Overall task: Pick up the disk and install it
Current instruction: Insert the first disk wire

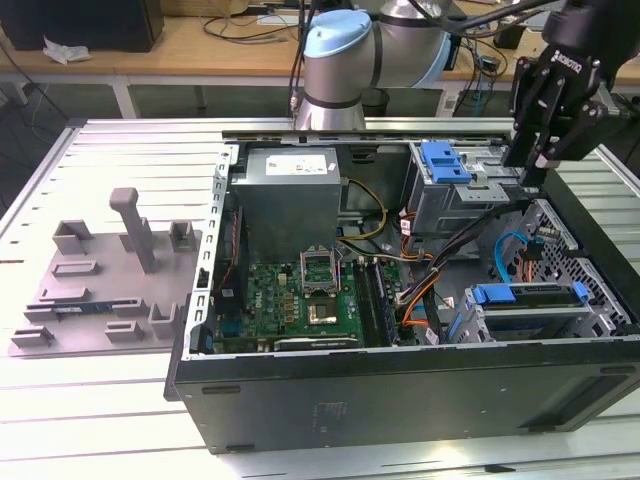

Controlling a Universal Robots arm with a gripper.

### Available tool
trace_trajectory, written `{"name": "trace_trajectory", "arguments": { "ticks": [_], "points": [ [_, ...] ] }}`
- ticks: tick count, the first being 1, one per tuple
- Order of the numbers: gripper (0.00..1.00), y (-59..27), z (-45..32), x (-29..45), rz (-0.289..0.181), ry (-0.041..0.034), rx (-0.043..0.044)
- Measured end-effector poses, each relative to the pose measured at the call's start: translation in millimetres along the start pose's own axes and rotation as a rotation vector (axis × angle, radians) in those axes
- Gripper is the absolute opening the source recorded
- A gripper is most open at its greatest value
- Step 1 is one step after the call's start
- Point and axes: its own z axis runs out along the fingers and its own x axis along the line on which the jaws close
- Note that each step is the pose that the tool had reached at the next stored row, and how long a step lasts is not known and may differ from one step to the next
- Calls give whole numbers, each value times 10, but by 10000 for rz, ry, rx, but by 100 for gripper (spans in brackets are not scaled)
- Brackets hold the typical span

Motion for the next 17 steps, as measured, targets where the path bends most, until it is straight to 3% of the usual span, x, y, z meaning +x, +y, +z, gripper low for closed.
{"name": "trace_trajectory", "arguments": {
  "ticks": [2, 4, 7, 8, 9, 11, 12, 13, 16, 17],
  "points": [
    [44, -126, -5, 0, 7, 144, -77],
    [44, -212, -7, 0, 20, 287, -92],
    [44, -269, -12, 1, 153, 826, -108],
    [44, -295, -15, 1, 235, 1166, -117],
    [44, -319, -16, 0, 280, 1422, -131],
    [44, -341, -17, -1, 315, 1790, -166],
    [44, -350, -18, -3, 336, 2033, -196],
    [44, -356, -18, -8, 351, 2208, -217],
    [44, -369, -19, -55, 404, 2825, -292],
    [44, -370, -14, -90, 413, 2912, -298]
  ]
}}
